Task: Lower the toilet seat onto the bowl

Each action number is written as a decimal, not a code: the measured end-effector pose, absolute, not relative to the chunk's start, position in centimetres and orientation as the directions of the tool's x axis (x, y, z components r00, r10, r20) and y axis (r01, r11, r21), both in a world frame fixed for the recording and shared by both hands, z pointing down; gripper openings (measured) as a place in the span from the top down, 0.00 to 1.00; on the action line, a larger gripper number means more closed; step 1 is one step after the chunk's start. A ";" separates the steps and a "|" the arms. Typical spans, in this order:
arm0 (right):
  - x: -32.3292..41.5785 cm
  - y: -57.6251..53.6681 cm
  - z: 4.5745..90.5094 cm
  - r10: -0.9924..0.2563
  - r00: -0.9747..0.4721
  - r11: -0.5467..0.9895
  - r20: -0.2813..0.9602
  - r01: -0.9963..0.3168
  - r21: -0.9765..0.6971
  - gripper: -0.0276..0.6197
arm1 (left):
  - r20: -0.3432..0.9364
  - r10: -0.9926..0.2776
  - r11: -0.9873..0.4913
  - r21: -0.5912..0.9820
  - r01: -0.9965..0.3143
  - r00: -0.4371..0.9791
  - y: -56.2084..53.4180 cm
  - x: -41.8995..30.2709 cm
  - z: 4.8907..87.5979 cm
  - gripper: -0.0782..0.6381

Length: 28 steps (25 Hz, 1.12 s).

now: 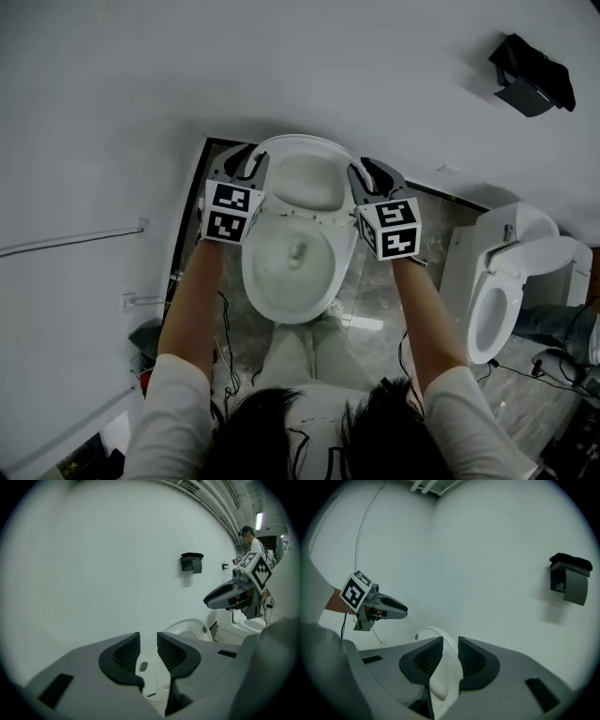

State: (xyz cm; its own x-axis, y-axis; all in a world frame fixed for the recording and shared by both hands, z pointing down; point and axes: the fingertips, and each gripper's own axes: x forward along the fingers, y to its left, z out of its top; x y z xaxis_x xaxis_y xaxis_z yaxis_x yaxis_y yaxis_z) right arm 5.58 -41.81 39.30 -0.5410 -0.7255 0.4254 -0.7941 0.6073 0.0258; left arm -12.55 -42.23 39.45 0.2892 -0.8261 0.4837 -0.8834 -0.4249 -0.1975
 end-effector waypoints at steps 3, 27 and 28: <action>4.9 -42.4 40.6 -0.722 -0.523 0.604 0.453 -0.796 0.044 0.80 | 0.523 -0.796 -0.469 -0.215 -0.857 0.304 -42.8 -13.0 41.2 0.74; 6.0 -45.1 47.7 -0.716 -0.338 0.558 0.611 -0.803 0.209 0.81 | 0.652 -0.677 -0.641 -0.294 -0.709 0.341 -47.4 -13.9 49.4 0.78; 5.9 -45.3 47.7 -0.719 -0.329 0.556 0.612 -0.800 0.224 0.82 | 0.652 -0.677 -0.644 -0.300 -0.704 0.341 -47.5 -13.9 49.5 0.80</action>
